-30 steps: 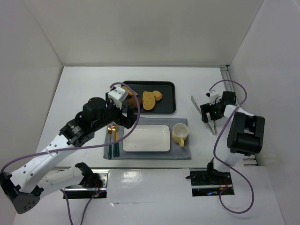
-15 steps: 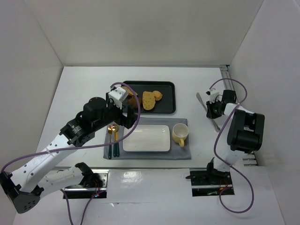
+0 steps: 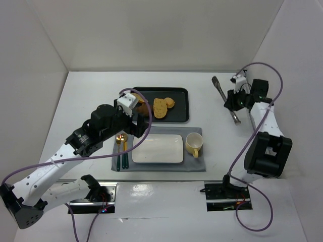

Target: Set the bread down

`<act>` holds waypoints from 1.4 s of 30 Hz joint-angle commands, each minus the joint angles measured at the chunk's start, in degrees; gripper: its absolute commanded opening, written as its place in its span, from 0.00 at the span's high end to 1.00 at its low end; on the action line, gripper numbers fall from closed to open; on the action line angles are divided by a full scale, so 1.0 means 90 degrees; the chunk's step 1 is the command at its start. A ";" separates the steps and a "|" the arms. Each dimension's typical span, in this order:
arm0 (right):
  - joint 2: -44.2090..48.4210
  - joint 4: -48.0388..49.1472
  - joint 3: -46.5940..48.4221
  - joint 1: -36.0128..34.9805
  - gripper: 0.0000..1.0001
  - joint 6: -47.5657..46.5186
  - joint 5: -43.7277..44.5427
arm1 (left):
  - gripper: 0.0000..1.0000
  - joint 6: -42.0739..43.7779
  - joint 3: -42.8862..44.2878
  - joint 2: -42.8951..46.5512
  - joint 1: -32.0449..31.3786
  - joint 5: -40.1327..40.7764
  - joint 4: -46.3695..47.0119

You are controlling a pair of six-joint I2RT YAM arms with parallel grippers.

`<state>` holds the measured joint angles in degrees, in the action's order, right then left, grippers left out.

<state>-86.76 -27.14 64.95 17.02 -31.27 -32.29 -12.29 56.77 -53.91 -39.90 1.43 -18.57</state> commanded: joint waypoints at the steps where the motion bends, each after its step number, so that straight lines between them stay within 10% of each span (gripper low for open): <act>1: 0.0343 -0.0753 0.0839 -0.0113 0.65 0.0144 -0.0942 | 0.00 -0.0069 -0.0097 -0.0054 -0.0020 0.0202 0.0276; 10: 0.0227 -0.1107 0.2001 -0.1791 0.42 0.0427 -0.0592 | 0.00 -0.0069 -0.0224 -0.0065 -0.0020 0.1051 0.0276; 23: -0.1423 -0.1038 0.3759 -0.3638 0.37 0.0486 0.0481 | 0.00 -0.0206 -0.0498 0.0414 -0.0020 0.2741 0.0461; 42: -0.4031 -0.1311 0.6075 -0.5016 0.35 0.0281 0.1429 | 0.00 -0.0206 -0.0498 0.0472 -0.0020 0.2907 0.0461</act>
<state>-121.58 -38.24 115.52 -27.03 -28.23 -20.64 -13.69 52.47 -50.78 -39.90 26.76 -16.99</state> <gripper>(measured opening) 0.655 1.000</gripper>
